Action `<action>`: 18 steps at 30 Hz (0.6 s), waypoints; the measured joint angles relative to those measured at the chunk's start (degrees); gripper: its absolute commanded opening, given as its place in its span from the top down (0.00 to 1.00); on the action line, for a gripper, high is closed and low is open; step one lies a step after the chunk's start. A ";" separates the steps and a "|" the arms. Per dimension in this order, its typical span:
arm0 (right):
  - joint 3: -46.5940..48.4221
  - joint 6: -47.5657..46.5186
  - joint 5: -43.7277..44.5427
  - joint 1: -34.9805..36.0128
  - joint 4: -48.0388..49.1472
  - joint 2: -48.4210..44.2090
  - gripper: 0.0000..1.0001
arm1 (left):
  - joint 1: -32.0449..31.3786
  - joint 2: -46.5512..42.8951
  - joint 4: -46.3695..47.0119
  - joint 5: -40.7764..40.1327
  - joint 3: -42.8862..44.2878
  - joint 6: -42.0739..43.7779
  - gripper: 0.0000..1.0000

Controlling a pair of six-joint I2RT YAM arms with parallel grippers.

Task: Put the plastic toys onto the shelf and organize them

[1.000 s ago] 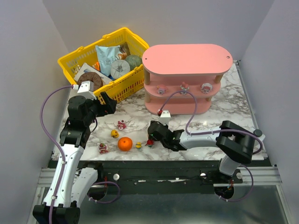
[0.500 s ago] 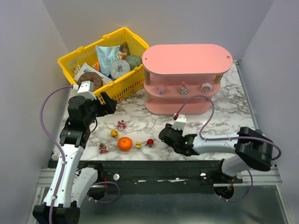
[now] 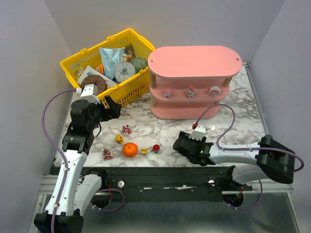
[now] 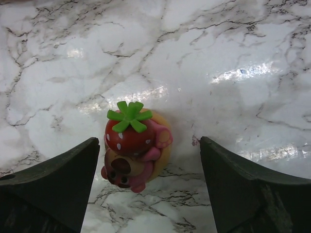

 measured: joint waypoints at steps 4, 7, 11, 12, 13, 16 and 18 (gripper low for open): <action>0.00 -0.04 -0.31 -0.04 -1.73 -0.74 0.07 | 0.00 0.00 0.00 0.00 -0.02 0.02 0.01; 0.00 -0.48 -1.16 -0.07 -1.88 -1.03 0.11 | 0.00 0.00 0.00 0.02 0.00 0.02 0.01; -0.15 -1.14 -2.58 -0.04 -1.53 -1.51 0.19 | 0.00 -0.02 0.00 0.02 0.00 0.02 0.01; -0.22 -1.33 -2.95 -0.02 -1.40 -1.62 0.28 | 0.00 -0.02 0.00 0.02 -0.02 0.00 0.01; -0.26 -1.46 -3.28 0.00 -1.33 -1.68 0.31 | 0.00 -0.02 0.00 0.02 -0.02 0.00 0.01; -0.39 -1.55 -4.22 0.20 -1.01 -1.70 0.36 | 0.00 -0.02 0.00 0.04 -0.02 0.00 0.01; -0.42 -1.31 -4.44 0.26 -1.03 -1.73 0.37 | 0.00 -0.02 0.00 0.04 -0.02 0.02 0.01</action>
